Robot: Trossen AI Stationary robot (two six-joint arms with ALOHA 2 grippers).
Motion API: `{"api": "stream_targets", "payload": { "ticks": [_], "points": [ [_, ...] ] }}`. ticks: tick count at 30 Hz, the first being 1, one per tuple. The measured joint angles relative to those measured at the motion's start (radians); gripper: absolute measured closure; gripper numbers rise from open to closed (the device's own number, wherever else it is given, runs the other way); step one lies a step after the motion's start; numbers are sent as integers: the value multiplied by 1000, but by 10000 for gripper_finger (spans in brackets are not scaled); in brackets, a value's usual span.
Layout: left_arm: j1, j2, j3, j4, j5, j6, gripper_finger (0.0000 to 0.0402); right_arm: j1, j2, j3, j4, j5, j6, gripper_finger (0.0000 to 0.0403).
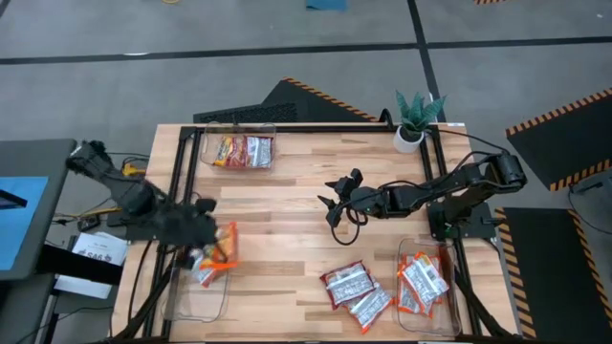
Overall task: Sort Maruchan noodles
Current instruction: Put the orange noodle pack into the bottom left transparent bin, then put the noodle pack into the top left transparent bin
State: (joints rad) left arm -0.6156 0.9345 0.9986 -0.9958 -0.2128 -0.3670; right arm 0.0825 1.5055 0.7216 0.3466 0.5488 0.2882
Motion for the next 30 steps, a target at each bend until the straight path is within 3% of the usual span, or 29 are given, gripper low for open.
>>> {"api": "stream_targets", "payload": {
  "ticks": [6, 11, 19, 26, 30],
  "points": [
    [-221, 70, -80, -4, 80, -337, 401, 0, 0, 0, -1, 0, 0, 148],
    [-319, 170, -132, 18, 77, -485, 401, 0, 0, 0, -1, 0, 2, 148],
    [-321, 279, -137, 38, 140, -559, 387, 0, 0, 0, 0, 0, 10, 148],
    [-288, 263, -134, 46, 211, -602, 303, 0, 0, 0, -1, 0, 10, 148],
    [-252, 243, -71, 62, 206, -514, 258, 0, 0, 0, 2, 0, 10, 148]
  ]
}}
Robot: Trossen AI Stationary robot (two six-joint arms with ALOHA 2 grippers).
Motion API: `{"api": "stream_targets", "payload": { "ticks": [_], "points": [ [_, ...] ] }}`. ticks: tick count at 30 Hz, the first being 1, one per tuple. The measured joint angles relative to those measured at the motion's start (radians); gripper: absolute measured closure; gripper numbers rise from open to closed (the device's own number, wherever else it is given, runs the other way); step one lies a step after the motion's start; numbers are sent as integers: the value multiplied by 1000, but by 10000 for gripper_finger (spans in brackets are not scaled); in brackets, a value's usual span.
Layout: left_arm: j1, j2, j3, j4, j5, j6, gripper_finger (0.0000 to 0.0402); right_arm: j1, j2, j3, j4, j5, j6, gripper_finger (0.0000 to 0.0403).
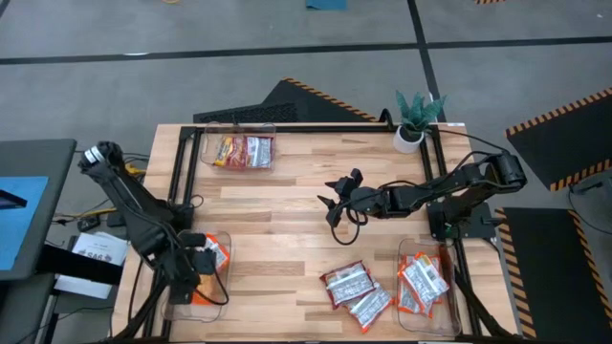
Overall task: Sort Maruchan noodles
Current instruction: Put the noodle pack into the top left transparent bin
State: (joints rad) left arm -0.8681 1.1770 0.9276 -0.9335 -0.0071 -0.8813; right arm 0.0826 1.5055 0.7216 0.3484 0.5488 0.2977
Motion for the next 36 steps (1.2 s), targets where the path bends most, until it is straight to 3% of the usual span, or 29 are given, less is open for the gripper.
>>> {"api": "stream_targets", "payload": {
  "ticks": [6, 9, 11, 13, 16, 21, 27, 29, 36],
  "points": [
    [83, -53, 89, 95, -277, 386, 230, 0, 0, 0, 42, -1, -1, 148],
    [145, -95, 59, 170, -406, 582, 228, 3, 0, 0, 49, -2, -1, 148],
    [208, -125, 5, 270, -416, 693, 228, 3, 0, 0, 49, -2, -4, 148],
    [287, -155, -73, 414, -364, 794, 228, 3, 0, 0, 49, -2, -8, 148],
    [430, -186, -221, 681, -203, 912, 228, 3, 0, 0, 49, -2, -11, 148],
    [646, -191, -460, 1152, 39, 1001, 228, 10, 0, 0, 49, -13, -11, 148],
    [724, -191, -589, 1460, 99, 985, 228, 56, 0, 39, 29, -178, -10, 148],
    [722, -192, -591, 1474, 93, 978, 228, 88, -1, 93, -73, -233, 5, 148],
    [655, -226, -592, 1461, 113, 948, 228, 272, 24, 416, -801, -242, 234, 148]
  ]
}}
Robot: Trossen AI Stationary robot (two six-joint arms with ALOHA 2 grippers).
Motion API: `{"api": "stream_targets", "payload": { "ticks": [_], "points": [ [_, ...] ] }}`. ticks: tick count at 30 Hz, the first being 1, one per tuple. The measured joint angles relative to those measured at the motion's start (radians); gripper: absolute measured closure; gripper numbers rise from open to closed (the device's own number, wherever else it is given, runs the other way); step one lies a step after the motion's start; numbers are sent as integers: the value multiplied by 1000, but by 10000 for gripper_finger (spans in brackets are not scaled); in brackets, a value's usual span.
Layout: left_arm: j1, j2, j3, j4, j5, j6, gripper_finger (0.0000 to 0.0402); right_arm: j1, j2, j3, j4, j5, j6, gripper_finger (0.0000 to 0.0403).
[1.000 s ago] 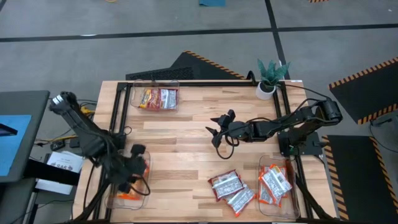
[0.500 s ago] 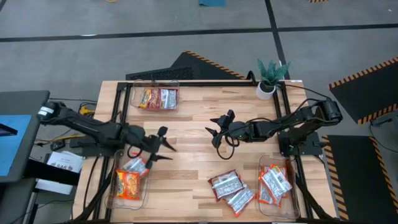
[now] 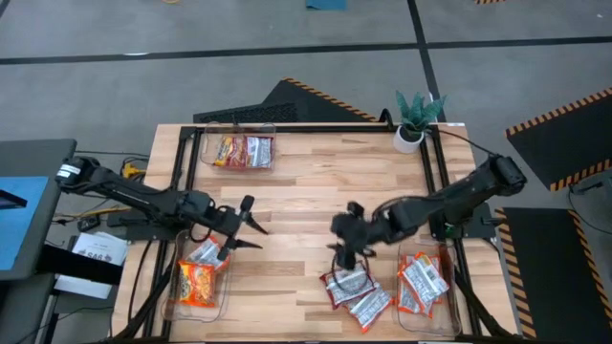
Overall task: Sort Maruchan noodles
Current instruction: Put the noodle pack into the top left transparent bin
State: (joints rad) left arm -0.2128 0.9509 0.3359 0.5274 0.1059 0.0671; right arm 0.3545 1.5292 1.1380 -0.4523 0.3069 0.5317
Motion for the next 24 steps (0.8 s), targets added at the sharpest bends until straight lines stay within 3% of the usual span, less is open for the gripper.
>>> {"api": "stream_targets", "payload": {
  "ticks": [2, 9, 19, 24],
  "points": [
    [-13, -43, 0, -22, -30, 4, 228, 55, 14, 43, -129, -3, 90, 148],
    [-23, -255, 0, -174, -250, -2, 228, 197, 81, 85, -174, -126, 354, 148],
    [-24, -382, 0, -198, -237, 23, 228, 258, 255, 258, -418, -208, 455, 153],
    [-24, -380, 0, -219, -218, 7, 228, 247, 329, 285, -445, -265, 412, 208]
  ]
}}
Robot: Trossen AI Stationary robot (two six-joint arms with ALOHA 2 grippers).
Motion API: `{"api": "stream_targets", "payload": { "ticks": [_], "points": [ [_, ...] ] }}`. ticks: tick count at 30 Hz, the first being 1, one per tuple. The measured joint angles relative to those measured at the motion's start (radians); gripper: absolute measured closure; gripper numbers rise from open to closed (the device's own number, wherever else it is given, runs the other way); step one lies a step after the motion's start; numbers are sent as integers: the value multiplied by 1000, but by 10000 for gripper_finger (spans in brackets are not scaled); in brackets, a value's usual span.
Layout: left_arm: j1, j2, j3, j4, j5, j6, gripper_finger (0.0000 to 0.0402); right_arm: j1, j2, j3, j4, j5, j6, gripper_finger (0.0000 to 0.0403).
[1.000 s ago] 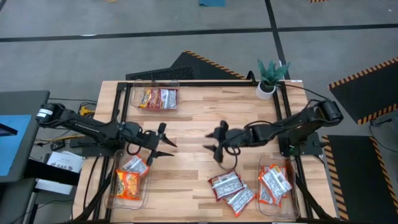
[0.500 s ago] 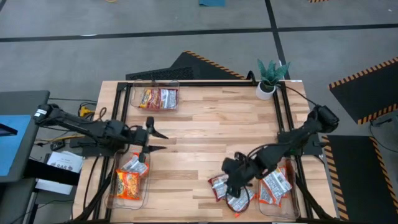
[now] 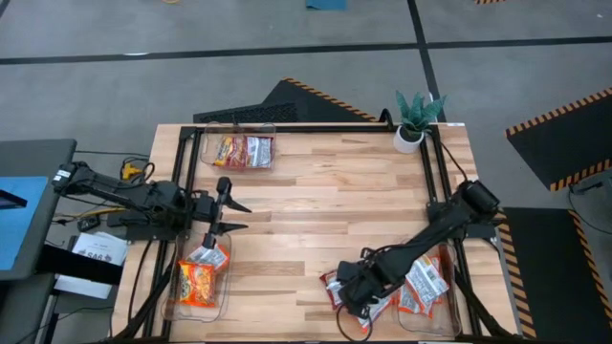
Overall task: Sort Maruchan noodles
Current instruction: Put the noodle pack into the top left transparent bin
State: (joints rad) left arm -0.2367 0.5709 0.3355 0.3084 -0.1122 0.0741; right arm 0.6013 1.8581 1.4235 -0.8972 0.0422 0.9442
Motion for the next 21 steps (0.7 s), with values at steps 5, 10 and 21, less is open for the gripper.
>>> {"api": "stream_targets", "payload": {
  "ticks": [5, 10, 21],
  "points": [
    [0, -5, 0, 7, 1, -8, 228, -10, 22, 7, 6, -76, -30, 362],
    [0, -19, 0, 27, -1, -16, 228, -14, 20, 8, 15, -87, -21, 386],
    [0, -102, 0, 13, -6, -30, 228, -44, 89, 8, 79, -93, -93, 396]
  ]
}}
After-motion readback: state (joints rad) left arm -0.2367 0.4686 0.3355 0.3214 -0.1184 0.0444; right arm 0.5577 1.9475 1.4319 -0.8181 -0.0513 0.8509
